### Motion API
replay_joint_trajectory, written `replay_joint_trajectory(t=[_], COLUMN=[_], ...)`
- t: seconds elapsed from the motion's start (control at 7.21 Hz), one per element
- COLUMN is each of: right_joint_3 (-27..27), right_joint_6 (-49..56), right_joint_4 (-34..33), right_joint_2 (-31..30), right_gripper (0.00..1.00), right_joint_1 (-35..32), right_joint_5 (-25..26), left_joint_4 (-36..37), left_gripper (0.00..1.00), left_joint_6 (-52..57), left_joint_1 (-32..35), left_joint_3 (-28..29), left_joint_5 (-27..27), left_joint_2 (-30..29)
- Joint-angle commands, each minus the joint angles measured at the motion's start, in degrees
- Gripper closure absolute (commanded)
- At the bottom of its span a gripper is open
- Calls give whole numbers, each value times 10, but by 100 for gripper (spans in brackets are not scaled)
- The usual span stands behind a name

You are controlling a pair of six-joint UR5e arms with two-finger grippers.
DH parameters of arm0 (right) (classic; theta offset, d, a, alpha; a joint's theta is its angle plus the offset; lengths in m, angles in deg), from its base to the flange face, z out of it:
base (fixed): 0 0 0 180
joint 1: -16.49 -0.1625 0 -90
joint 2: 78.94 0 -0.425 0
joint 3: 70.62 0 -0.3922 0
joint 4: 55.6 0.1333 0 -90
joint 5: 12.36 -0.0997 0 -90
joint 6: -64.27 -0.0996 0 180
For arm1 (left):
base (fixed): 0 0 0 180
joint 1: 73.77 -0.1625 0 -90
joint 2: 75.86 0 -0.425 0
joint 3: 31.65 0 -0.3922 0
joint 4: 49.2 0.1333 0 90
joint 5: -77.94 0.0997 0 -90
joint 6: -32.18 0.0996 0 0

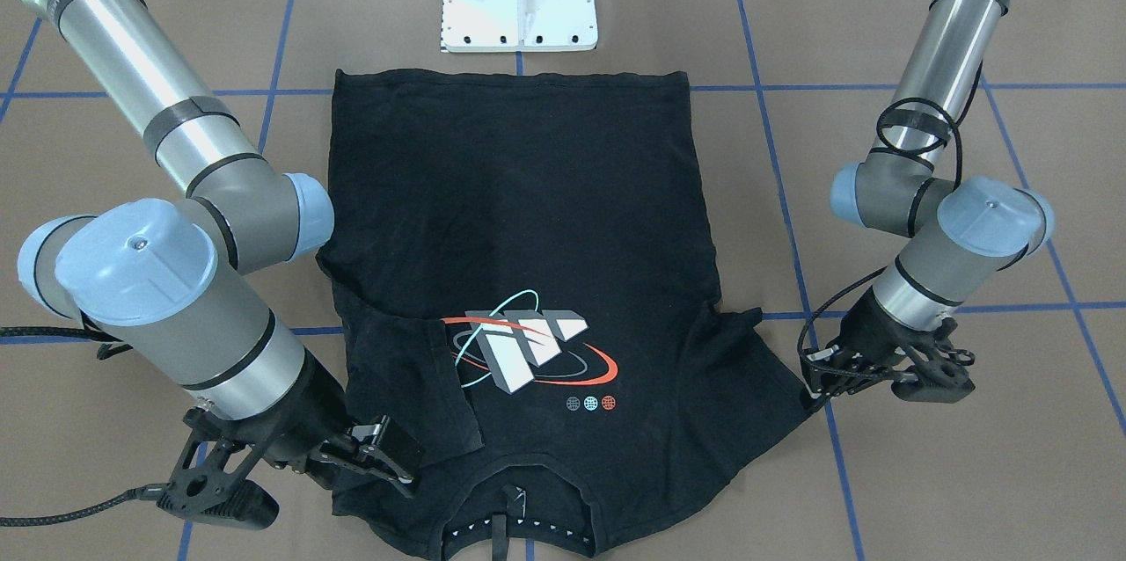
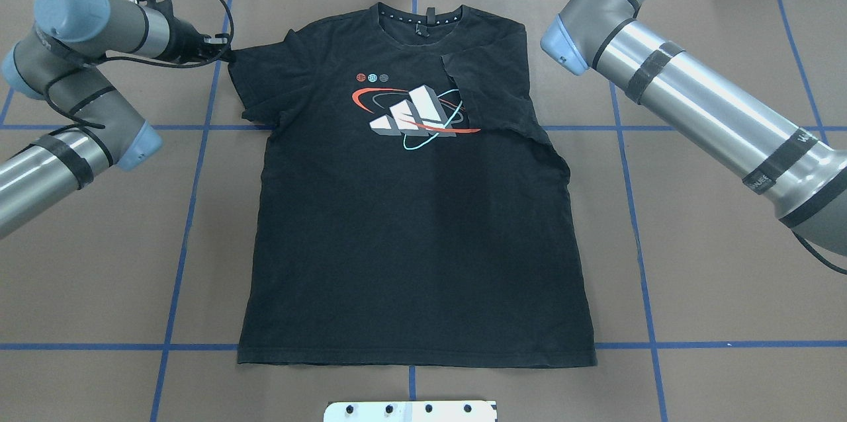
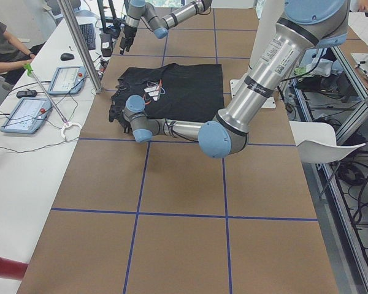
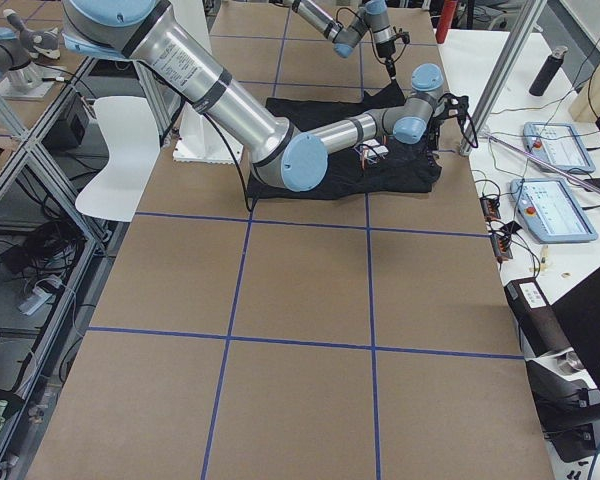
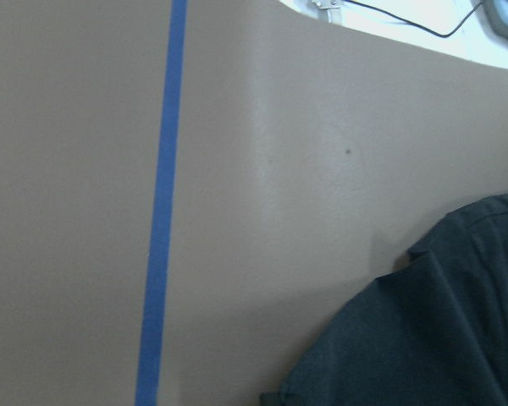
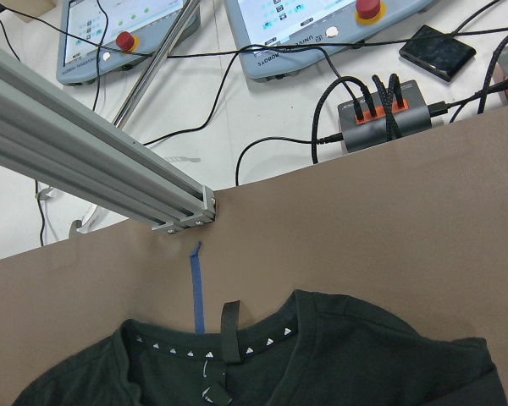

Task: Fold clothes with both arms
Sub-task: 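Fold both sleeves inward onto the shirt's chest with both grippers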

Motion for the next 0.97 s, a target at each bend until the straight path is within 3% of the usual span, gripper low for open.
replay_joint_trajectory(t=[0.0, 0.42, 0.83], right_joint_3=[2, 30, 38], right_joint_6=[3, 1, 5], right_joint_4=[0, 2, 2], right_joint_2=[-4, -26, -42], right_gripper=[0, 0, 0], right_joint_1=[-5, -5, -5], right_joint_5=[-9, -16, -18], left_joint_4=[11, 13, 6], left_gripper=[100, 100, 100], left_joint_6=[-100, -224, -252], left_joint_1=[-15, -89, -101], left_joint_3=[-16, -8, 52], left_joint_5=[-4, 50, 105], left_joint_2=[-35, -97, -139])
